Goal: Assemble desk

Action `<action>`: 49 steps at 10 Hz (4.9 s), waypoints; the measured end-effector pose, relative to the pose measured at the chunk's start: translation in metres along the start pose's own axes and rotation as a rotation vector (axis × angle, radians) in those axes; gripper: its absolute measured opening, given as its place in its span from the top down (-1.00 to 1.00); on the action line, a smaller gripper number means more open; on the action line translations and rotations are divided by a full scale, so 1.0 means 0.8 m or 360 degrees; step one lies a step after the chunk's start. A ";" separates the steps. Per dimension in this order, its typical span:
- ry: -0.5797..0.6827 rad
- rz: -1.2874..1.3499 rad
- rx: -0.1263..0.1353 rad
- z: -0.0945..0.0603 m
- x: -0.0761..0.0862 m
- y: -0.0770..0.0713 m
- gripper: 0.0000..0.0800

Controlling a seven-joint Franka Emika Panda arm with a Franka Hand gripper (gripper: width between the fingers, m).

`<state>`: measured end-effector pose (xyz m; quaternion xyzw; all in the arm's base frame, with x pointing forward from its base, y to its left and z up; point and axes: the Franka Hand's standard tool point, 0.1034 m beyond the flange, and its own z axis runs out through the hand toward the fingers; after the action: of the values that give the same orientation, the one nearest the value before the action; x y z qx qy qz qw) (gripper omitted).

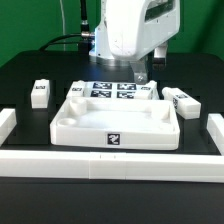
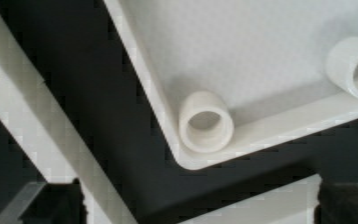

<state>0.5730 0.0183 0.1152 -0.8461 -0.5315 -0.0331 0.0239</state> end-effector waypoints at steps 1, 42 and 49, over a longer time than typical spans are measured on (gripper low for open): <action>0.0000 0.0000 0.0000 0.000 0.000 0.000 -0.62; -0.0081 -0.0468 0.0100 0.123 -0.185 -0.104 0.85; -0.0059 -0.0513 0.0057 0.126 -0.144 -0.076 0.85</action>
Offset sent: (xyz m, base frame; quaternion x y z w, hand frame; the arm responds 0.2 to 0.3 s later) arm 0.0000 0.0000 0.0000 0.0000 0.0000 0.0000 1.0000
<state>0.4718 -0.0510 0.0060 -0.7497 -0.6612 -0.0113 0.0236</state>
